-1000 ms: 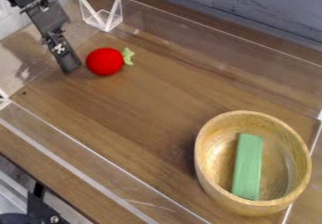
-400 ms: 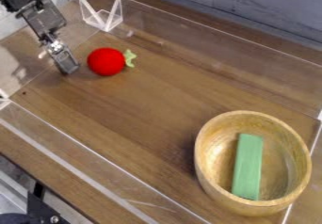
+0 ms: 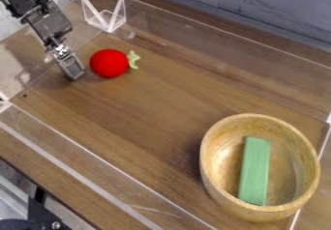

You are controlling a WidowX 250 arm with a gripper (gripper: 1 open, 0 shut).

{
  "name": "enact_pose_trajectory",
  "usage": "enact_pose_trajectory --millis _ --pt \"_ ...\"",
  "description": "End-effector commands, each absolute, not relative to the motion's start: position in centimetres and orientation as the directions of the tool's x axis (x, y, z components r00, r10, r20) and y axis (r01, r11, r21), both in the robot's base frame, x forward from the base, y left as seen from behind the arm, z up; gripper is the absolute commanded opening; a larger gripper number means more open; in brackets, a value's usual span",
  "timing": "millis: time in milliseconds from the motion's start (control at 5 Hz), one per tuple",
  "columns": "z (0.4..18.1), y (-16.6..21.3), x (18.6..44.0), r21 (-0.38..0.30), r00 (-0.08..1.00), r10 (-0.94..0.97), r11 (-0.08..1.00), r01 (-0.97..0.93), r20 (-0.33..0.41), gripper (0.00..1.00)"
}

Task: Move the red object to the left side of the table

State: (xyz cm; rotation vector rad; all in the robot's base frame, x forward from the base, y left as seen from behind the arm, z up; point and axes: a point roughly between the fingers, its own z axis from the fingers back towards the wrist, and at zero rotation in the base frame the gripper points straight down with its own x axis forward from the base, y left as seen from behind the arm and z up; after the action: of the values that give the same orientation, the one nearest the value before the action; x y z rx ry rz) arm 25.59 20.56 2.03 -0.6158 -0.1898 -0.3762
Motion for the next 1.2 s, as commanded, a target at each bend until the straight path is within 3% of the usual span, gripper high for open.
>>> enact_pose_trajectory --millis 0,1000 --pt "2.7 22.3 24.1 -0.493 0.928 -0.249 0.792 0.36 0.278 0.0" --pt "3.0 24.1 23.4 -0.552 0.959 -0.153 0.791 0.263 0.237 0.0"
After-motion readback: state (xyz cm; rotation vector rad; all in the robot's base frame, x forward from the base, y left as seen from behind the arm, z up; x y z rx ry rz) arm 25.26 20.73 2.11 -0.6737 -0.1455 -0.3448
